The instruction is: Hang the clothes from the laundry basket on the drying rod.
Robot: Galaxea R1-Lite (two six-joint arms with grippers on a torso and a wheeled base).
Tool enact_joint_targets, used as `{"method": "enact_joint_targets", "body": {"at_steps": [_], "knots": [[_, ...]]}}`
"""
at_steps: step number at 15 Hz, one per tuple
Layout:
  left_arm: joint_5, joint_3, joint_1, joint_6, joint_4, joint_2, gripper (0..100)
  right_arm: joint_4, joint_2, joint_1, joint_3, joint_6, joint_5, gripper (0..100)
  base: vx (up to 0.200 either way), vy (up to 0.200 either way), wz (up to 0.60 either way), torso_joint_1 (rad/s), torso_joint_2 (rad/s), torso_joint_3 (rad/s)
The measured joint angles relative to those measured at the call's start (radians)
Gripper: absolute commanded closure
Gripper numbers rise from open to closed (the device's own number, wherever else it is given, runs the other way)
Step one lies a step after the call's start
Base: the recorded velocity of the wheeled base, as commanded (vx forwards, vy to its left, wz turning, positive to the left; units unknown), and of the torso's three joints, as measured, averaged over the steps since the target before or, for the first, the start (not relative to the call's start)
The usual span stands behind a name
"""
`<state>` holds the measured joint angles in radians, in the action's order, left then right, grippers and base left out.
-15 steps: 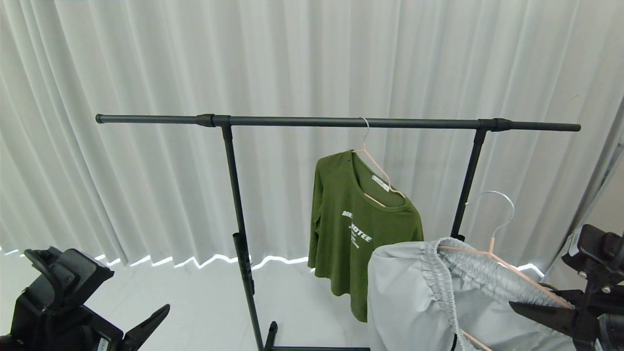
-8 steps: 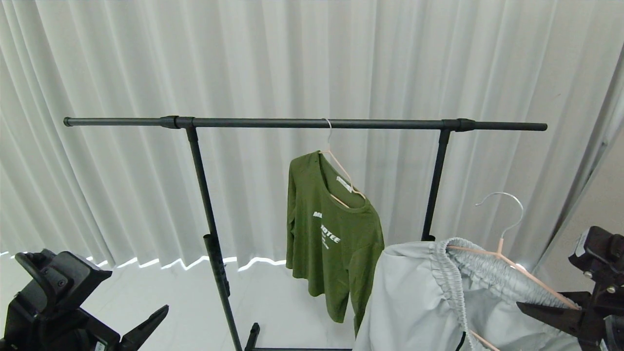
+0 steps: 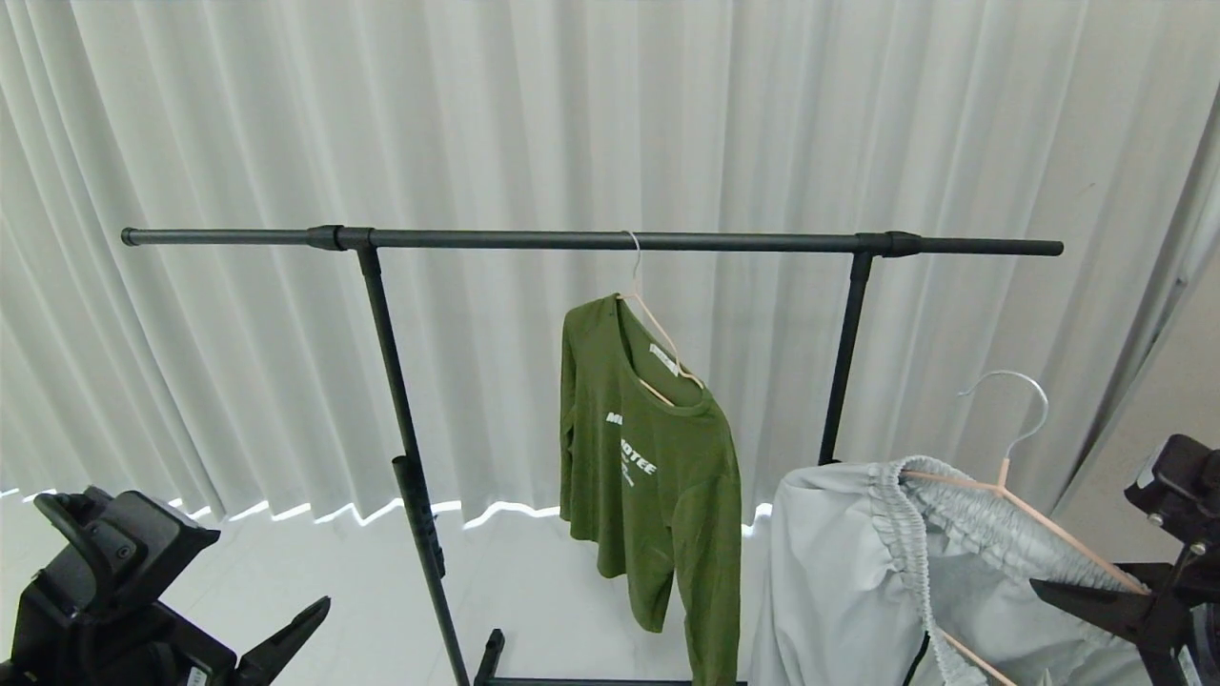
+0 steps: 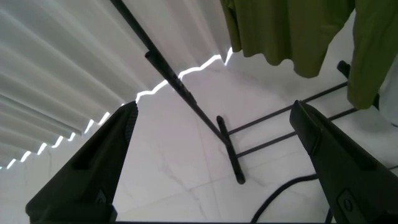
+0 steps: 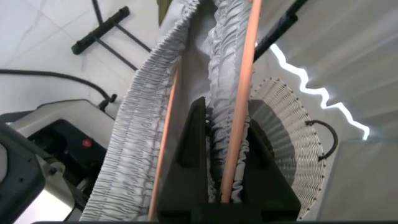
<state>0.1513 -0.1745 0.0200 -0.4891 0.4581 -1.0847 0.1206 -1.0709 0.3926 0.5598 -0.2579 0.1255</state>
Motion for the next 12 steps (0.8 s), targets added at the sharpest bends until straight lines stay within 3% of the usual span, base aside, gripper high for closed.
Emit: {"method": "enact_joint_targets", "body": {"at_steps": [1, 12], "knots": [[0.000, 0.000, 0.001, 0.000, 0.000, 0.000, 0, -0.002, -0.001, -0.011, 0.008, -0.001, 0.000, 100, 0.000, 0.000, 0.00, 0.000, 0.00, 0.000], [0.000, -0.002, 0.001, 0.000, 0.000, 0.001, 0, -0.002, -0.075, -0.046, 0.171, -0.037, 0.003, 100, 0.200, 0.000, 0.00, 0.002, 0.00, 0.001]]}}
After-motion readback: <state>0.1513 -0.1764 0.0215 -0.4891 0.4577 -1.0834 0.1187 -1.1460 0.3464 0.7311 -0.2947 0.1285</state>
